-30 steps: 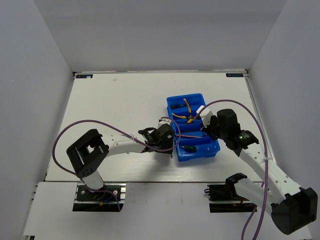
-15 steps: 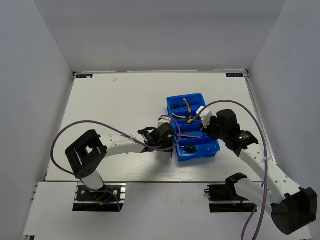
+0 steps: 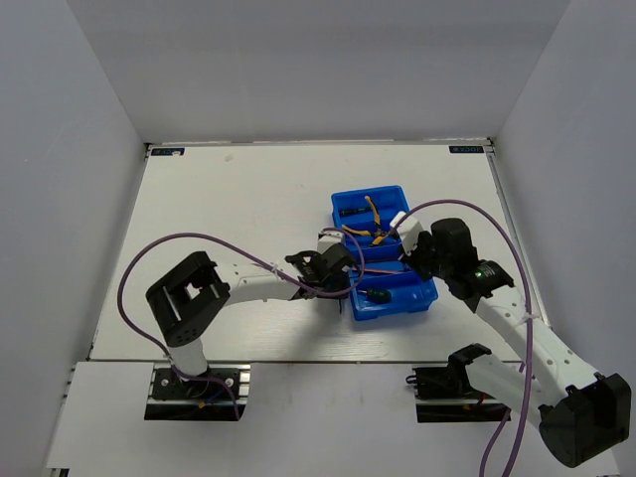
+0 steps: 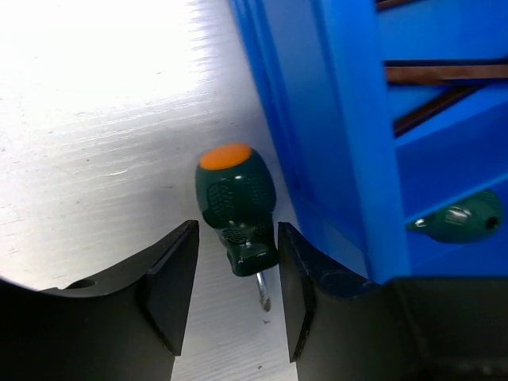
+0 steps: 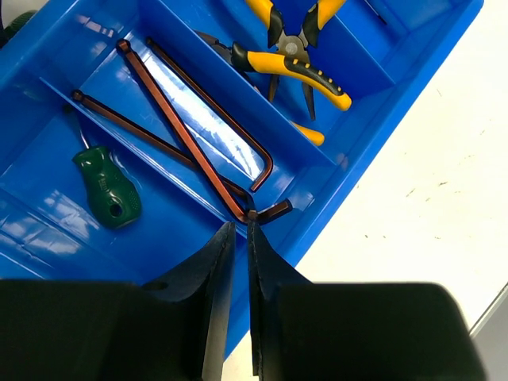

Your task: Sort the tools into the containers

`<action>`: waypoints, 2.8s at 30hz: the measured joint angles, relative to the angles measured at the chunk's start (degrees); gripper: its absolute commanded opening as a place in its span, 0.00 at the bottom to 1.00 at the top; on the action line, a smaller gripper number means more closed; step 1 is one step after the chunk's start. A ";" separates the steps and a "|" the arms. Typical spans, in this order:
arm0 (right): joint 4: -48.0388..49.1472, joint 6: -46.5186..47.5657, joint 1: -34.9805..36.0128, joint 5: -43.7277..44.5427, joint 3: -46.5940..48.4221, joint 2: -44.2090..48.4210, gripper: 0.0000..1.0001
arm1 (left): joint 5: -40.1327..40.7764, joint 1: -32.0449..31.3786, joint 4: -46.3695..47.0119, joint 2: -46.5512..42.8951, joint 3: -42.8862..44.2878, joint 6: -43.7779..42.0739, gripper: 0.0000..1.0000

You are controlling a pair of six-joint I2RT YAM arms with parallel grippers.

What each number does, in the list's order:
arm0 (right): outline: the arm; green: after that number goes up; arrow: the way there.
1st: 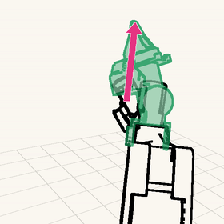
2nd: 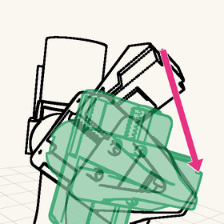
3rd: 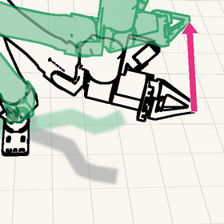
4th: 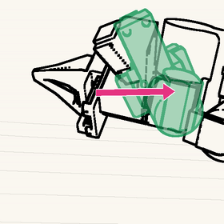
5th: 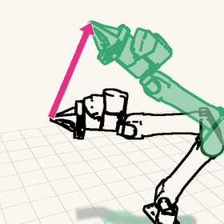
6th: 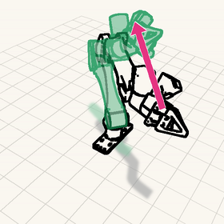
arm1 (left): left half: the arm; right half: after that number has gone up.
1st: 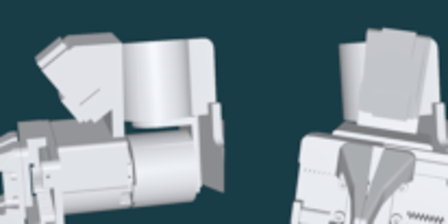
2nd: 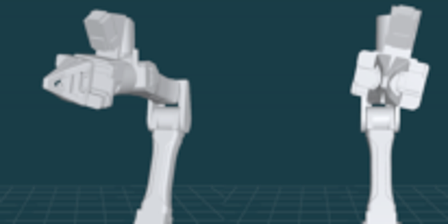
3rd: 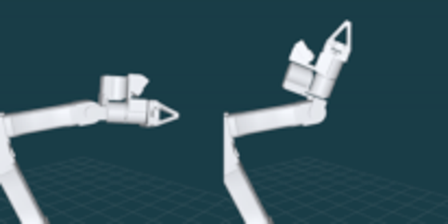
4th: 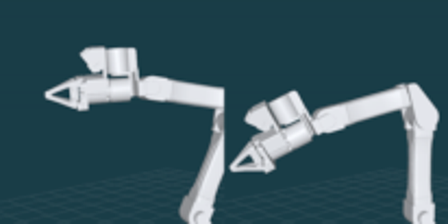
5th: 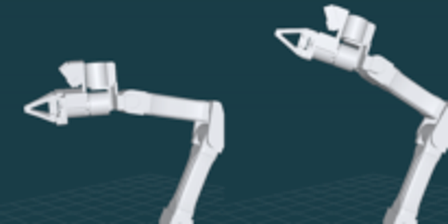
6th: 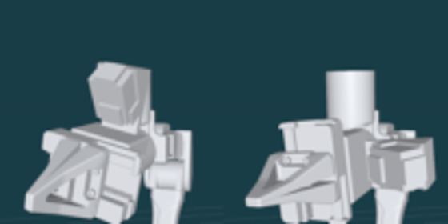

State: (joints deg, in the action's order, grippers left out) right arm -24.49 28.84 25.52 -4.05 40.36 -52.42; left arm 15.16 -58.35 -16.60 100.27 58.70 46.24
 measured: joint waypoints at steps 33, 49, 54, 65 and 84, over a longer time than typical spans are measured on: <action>0.31 -0.28 0.00 -0.44 -0.02 0.66 0.00 | 11.15 0.09 -15.04 -10.36 1.42 -7.06 0.00; 9.79 -4.04 -3.74 23.32 -2.67 2.38 0.00 | -24.11 -0.70 0.70 0.76 17.86 -41.77 0.03; 10.91 -4.39 -4.20 24.94 -2.75 2.58 0.01 | -24.65 -0.72 -2.51 5.66 20.37 -45.22 0.13; 10.73 -5.16 -5.38 23.78 -2.78 1.95 0.52 | -25.09 -0.70 -4.13 6.40 22.08 -47.32 0.61; 2.19 -12.70 -9.44 5.97 10.25 -14.91 0.47 | 2.38 2.82 -6.62 -22.23 10.64 -37.57 0.85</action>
State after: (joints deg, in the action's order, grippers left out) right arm -22.31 16.14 16.08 1.91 50.61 -67.33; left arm 17.54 -55.53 -23.22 78.04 69.34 8.67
